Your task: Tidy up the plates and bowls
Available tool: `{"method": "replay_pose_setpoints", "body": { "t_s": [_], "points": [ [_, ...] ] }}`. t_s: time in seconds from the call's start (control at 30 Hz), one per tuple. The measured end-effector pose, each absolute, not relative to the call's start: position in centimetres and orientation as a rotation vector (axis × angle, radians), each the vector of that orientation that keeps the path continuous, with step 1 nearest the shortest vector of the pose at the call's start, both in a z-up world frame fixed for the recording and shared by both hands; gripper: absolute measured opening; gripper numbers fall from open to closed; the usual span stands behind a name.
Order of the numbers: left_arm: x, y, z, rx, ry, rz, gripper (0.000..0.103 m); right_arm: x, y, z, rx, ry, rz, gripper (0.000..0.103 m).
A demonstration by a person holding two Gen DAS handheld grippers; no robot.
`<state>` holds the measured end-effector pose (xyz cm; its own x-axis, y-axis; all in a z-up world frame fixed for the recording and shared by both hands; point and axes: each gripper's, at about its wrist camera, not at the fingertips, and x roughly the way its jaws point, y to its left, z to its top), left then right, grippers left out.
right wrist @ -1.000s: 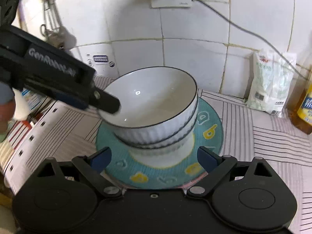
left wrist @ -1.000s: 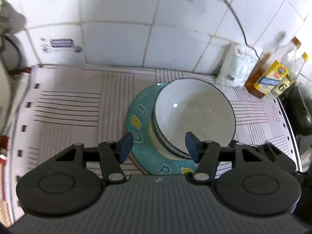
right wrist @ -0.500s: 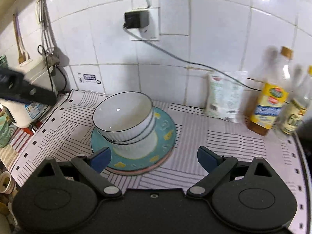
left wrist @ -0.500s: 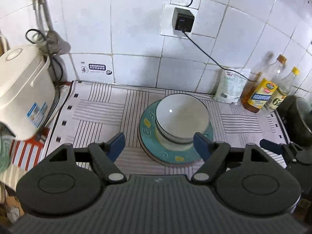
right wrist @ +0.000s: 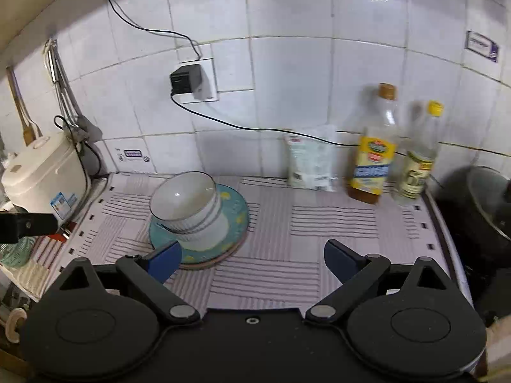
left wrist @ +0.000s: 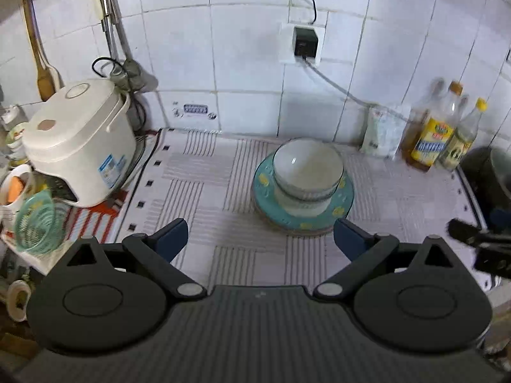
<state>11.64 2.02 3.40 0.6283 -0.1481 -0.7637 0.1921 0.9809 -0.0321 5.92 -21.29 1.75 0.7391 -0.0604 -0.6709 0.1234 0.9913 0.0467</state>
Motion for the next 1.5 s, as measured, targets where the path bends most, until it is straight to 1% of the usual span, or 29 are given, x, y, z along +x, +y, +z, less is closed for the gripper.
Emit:
{"method": "replay_pose_setpoints", "body": {
  "t_s": [0.4, 0.67, 1.2, 1.5],
  "points": [
    [7.6, 1.5, 4.1, 0.104, 0.852, -0.2, 0.099, 1.4, -20.1, 3.1, 0.024, 0.728, -0.139, 0.099],
    [5.2, 1.1, 4.5, 0.137, 0.819, -0.2, 0.099, -1.4, -19.2, 4.3, 0.011, 0.66, -0.148, 0.099],
    [3.1, 1.5, 3.5, 0.124, 0.824, -0.195, 0.099, -3.6, -19.3, 3.5, 0.026, 0.635, -0.167, 0.099],
    [2.3, 1.4, 3.3, 0.141, 0.788, -0.194, 0.099, -4.6, -19.4, 3.0, 0.012, 0.623, -0.204, 0.099]
  ]
}}
